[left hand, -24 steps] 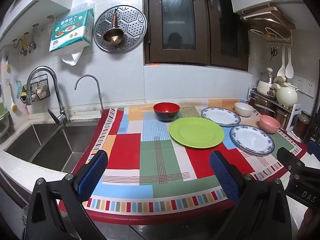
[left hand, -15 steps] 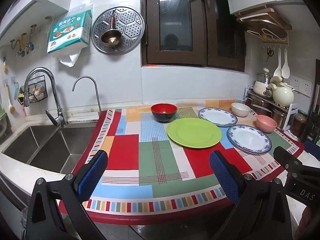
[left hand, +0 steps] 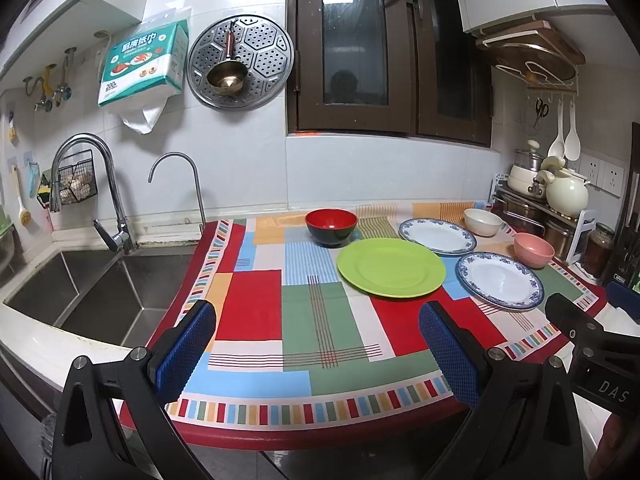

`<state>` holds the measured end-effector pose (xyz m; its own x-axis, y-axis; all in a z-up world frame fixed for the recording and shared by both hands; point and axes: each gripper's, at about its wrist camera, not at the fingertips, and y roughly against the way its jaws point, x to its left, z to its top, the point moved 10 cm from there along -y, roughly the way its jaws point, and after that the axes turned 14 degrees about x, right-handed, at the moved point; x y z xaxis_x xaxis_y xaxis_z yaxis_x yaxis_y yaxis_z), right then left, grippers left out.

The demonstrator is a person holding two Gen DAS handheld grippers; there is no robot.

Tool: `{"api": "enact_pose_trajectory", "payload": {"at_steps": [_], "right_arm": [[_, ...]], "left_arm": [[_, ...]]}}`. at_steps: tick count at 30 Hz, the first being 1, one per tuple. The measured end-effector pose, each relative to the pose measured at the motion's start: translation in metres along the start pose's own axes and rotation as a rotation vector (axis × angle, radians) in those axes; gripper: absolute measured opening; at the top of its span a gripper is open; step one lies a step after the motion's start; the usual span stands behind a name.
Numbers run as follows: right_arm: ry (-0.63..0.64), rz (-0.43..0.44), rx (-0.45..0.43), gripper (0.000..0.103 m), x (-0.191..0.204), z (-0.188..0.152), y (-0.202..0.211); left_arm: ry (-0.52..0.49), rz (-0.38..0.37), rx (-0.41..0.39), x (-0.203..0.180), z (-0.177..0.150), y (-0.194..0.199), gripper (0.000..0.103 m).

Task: Organize plates and bowls

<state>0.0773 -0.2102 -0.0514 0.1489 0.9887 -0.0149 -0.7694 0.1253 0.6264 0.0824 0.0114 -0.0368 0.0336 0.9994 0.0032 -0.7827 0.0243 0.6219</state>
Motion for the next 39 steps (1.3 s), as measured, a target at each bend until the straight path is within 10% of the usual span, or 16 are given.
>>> {"api": "enact_pose_trajectory", "payload": {"at_steps": [39], "right_arm": [[-0.003, -0.007, -0.007, 0.102, 0.004, 0.0025, 0.0031]], "left_arm": [[0.0, 0.001, -0.006, 0.0025, -0.0016, -0.0011, 0.103]]}}
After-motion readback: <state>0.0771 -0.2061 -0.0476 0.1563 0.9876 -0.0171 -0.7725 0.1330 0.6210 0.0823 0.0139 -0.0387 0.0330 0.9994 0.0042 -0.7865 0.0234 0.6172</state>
